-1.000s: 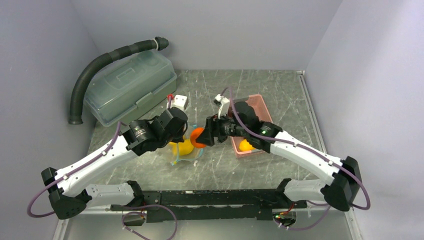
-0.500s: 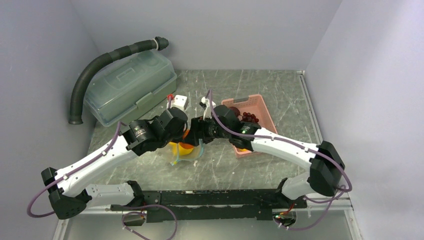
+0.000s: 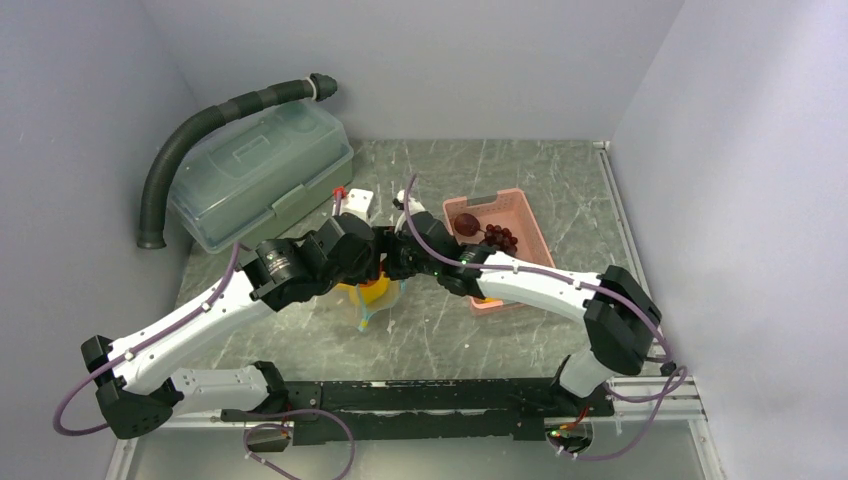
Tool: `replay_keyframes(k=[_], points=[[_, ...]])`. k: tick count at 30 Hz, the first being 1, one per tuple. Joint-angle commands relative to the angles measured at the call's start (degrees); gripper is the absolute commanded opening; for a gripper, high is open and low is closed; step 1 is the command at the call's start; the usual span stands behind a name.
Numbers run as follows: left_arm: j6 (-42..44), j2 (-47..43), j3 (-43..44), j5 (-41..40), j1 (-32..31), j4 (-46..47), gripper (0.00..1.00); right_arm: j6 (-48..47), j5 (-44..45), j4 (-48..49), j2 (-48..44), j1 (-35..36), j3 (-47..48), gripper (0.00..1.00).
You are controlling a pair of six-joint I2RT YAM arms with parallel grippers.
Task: Place the food in the zip-top bag and seal the zipper
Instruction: Place the fake fruit in the zipper food storage bag.
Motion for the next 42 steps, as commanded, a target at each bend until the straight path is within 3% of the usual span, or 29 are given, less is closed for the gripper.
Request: replay_keyframes(k=[1, 8, 14, 32, 42], points=[[-0.16, -1.43, 2.60, 0.88, 0.18, 0.92, 0.01, 3.37, 4.07, 5.01, 1.98, 0.58, 3.49, 0.58], [-0.32, -1.79, 2.73, 0.80, 0.18, 0.33, 0.01, 4.24, 3.84, 5.76, 5.78, 1.04, 6.17, 0.83], [-0.67, -2.72, 2.35, -0.26, 0.18, -0.53, 0.02, 3.82, 3.22, 5.98, 5.21, 1.23, 5.43, 0.92], [-0.94, -4.67, 2.08, -2.91, 0.14, -1.81, 0.02, 0.90, 4.01, 1.53, -6.51, 1.32, -0.40, 0.88], [-0.89, -4.69, 2.19, -3.17, 0.18, -2.28, 0.03, -1.82, 8.33, -6.53, -15.17, 1.37, -3.02, 0.84]])
